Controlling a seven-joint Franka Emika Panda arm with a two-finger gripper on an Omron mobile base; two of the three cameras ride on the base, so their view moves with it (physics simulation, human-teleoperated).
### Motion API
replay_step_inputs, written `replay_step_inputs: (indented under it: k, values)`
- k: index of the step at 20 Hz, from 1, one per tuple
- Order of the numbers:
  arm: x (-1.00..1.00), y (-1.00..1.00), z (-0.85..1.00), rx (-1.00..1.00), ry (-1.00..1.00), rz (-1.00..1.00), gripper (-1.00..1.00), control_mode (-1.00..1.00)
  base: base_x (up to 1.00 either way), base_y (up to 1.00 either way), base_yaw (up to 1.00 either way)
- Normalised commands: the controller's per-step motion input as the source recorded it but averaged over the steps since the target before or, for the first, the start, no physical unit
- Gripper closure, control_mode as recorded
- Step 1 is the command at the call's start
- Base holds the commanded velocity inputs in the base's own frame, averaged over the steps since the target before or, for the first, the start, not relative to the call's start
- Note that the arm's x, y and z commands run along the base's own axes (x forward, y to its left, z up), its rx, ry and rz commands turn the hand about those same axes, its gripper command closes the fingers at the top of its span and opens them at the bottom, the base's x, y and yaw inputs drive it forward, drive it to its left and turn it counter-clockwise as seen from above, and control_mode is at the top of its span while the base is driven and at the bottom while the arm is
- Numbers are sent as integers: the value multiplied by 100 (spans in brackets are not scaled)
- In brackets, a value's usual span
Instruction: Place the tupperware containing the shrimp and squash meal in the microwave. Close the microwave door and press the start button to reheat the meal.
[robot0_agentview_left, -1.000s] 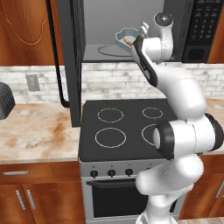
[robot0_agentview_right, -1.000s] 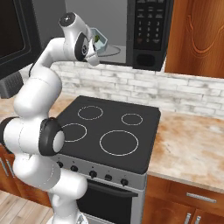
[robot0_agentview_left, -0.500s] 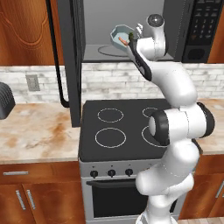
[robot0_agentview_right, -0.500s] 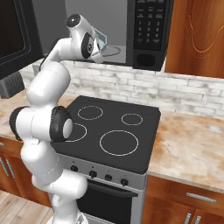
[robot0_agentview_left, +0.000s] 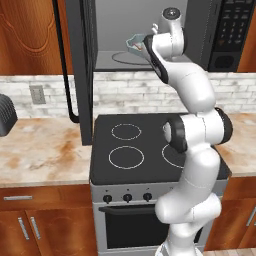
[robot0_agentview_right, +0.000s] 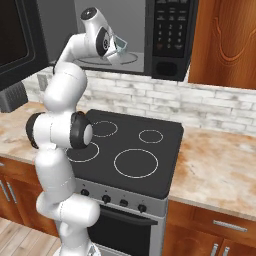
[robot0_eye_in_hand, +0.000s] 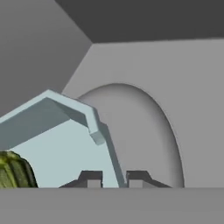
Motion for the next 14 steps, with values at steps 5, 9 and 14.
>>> replay_step_inputs:
  k: [5,9,14]
  values:
    - [4,9,-8,-10,4,0,-100,-100,0,0,0]
    - [-23,7,-19,-14,-13,0,-100,-100,0,0,0]
    - [-85,3,0,-13,-27,0,-100,-100,0,0,0]
